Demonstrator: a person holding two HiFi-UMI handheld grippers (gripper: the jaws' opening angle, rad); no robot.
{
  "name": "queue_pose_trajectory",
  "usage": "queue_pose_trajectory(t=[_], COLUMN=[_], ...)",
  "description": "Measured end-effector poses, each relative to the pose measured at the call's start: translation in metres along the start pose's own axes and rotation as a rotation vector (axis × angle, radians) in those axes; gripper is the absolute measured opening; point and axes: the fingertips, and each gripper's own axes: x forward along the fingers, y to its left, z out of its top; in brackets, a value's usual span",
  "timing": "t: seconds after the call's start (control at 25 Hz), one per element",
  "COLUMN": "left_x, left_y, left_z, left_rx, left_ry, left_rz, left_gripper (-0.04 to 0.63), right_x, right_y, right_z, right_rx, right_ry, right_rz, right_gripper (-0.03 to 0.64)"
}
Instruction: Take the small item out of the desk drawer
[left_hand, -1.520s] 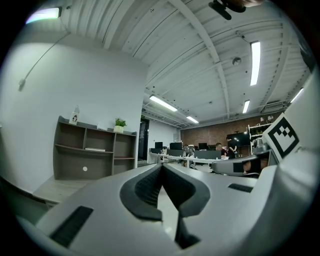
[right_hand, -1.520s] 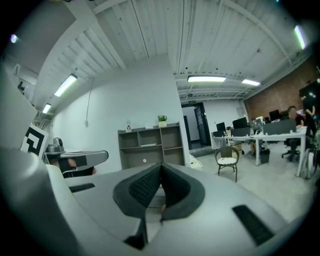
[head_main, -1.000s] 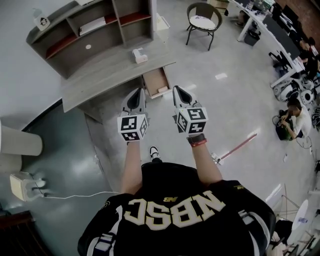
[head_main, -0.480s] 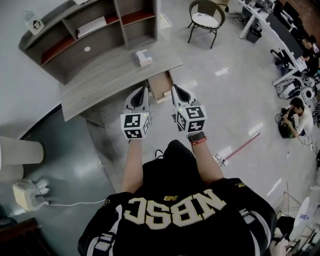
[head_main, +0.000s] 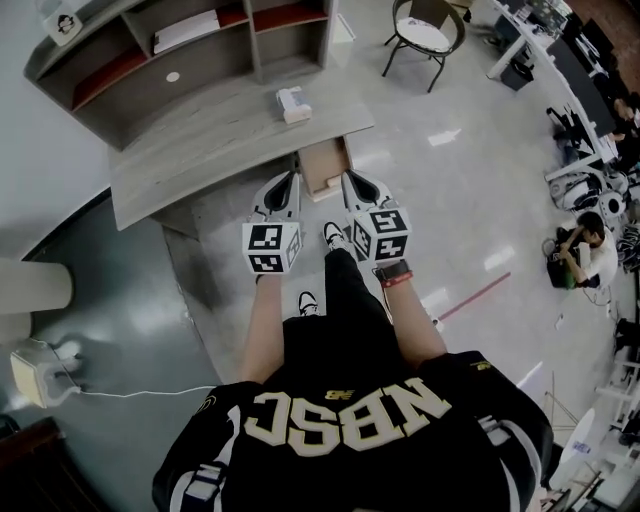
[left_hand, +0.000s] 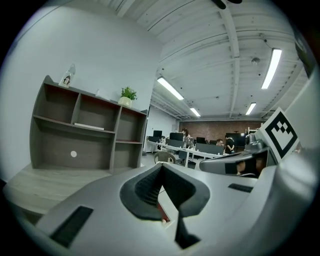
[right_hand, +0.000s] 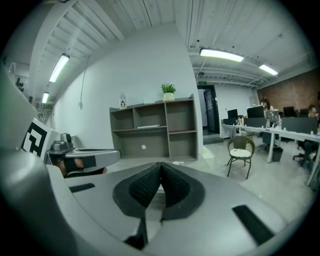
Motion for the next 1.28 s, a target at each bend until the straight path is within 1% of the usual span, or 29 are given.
queue_pose_trajectory(t=[0.2,0.4,0.72,0.92,1.08,1.28], left_x=[0.019,0.032,0.069,0.090,0.103,0.110], left_y=[0.005,0.016,0.026,0.028,0.032,0.037], left_z=[-0.021,-0.043,-0.081,-0.097,-0.116,-0.141], left_rx=[-0.034,-0.078,-0.119,-0.137,-0.152,-0.185], left_ry=[0.032,0.085,0.161,0.202,0.236,0.280], left_rz=[0.003,0.029,0.040,0.040,0.048,0.069], left_gripper=[0.014,0.014,0.014,0.014,0.014,0.014], right_x=[0.023,0.047,0.088,0.105,0.122,0.137], right_y=[-0.016,-0.024,-0.045,-0.061,-0.073,-0.083], right_z=[-0.023,-0.041,-0.085,-0.103,-0.116,-0.143], right_rx=[0.022,0.059,0.046,0.067,0.036,-0.057], right_ry=[0.070,0.125,0.245,0.299,0.332,0.397], right_rz=[0.034,0.058,0.098,0.127,0.144,0.182], right_gripper=[0.005,0.009,0.023,0.026,0.029,0.043])
